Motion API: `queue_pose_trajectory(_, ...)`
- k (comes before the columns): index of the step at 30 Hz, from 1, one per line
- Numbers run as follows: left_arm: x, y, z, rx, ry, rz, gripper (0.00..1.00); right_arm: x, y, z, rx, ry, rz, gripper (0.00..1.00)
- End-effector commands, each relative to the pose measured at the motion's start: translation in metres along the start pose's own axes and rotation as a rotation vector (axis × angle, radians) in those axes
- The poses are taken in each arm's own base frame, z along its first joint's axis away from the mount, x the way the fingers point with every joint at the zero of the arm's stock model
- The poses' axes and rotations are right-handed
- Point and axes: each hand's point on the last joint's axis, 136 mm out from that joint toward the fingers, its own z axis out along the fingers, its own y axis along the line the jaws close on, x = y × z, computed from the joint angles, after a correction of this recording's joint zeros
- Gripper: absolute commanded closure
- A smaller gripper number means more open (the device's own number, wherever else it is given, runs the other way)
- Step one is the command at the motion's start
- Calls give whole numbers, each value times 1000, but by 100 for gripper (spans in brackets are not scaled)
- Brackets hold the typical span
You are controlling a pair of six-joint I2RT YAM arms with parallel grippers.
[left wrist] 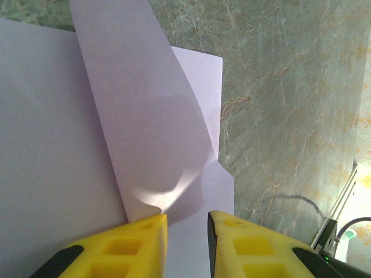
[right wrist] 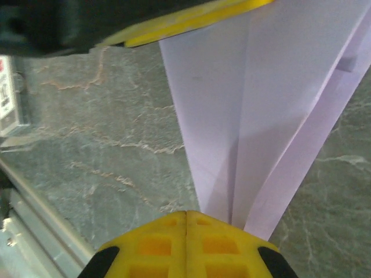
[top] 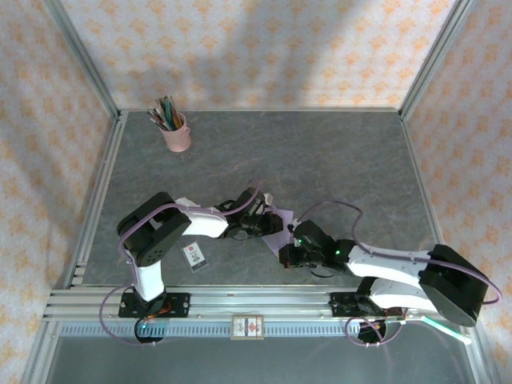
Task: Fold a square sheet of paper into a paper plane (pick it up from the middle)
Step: Fourth fold the wing at the center of the table.
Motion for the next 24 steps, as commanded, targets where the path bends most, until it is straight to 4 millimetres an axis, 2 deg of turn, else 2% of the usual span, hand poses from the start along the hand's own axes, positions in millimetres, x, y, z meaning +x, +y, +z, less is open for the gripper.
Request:
queue_pose_trajectory(1,12,51,9,-179,20,-26,71,-18,2,5,21,-43,-23,100)
queue_pose_trajectory(6,13,51,8,-180,22,-25,71,-16,-7,11,50,-17,-23,100)
queue_pose_trajectory(12,12,51,9,-179,20,-26,71,-9,-20,9,74,-3,0,100)
queue_pose_trajectory(24,9,56,8,-202,10,-27,71,35,-47,6,77,97,59,100)
